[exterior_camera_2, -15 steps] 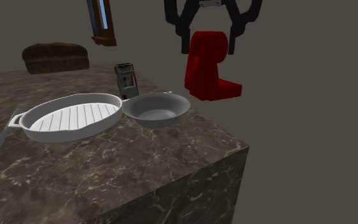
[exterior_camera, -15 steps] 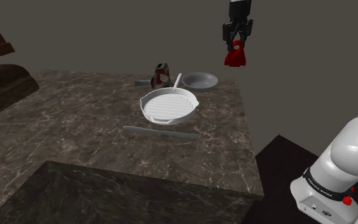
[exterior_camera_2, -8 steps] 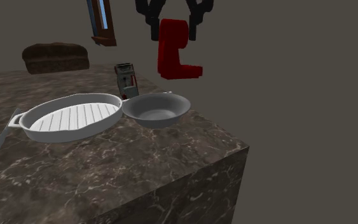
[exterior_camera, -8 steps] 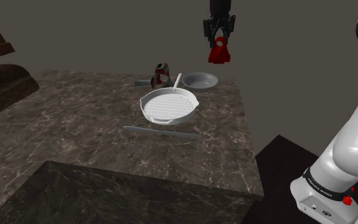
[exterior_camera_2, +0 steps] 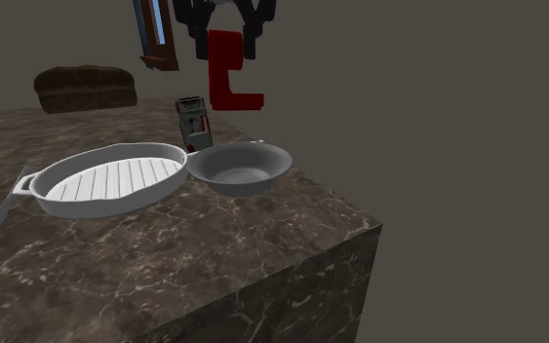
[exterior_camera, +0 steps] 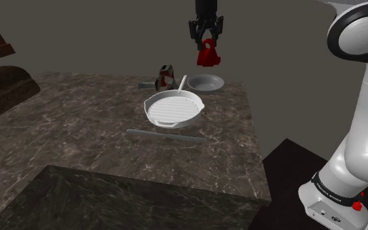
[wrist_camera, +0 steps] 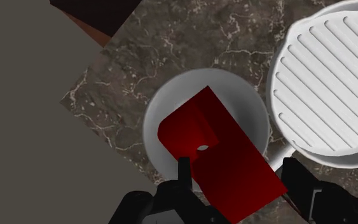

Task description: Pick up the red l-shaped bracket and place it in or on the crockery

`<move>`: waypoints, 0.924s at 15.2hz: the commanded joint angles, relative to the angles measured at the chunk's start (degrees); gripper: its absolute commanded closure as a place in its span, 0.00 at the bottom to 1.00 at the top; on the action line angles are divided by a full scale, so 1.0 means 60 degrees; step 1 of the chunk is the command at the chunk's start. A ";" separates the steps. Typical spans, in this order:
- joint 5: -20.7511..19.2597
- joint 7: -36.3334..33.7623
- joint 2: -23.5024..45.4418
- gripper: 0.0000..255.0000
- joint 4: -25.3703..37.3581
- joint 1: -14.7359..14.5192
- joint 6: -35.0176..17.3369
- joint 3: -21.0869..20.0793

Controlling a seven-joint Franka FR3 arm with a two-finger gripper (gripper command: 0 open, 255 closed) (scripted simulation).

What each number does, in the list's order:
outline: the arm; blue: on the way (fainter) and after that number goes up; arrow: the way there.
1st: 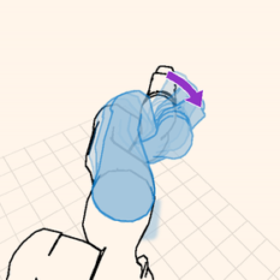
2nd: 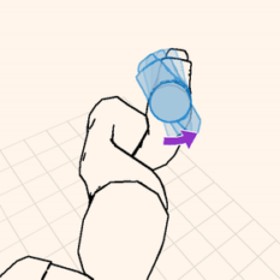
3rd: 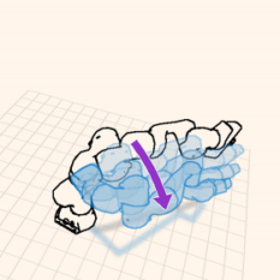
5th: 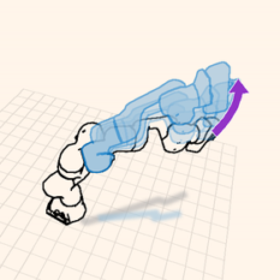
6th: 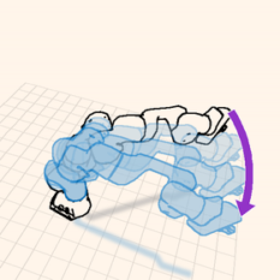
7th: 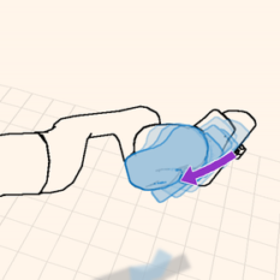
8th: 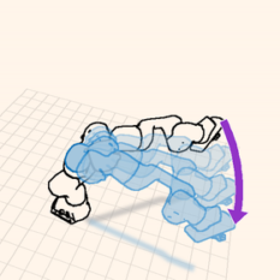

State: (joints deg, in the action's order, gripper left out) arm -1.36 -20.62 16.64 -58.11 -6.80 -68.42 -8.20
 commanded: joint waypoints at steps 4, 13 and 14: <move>0.0075 0.0031 -0.0502 1.00 -0.1431 0.0077 -0.0941 0.0012; 0.0156 0.0089 -0.1090 1.00 -0.3455 0.0155 -0.2381 0.0035; 0.0162 0.0094 -0.1133 1.00 -0.3645 0.0160 -0.2528 0.0037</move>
State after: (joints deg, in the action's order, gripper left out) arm -0.45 -20.07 10.31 -78.50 -5.87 -82.52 -7.99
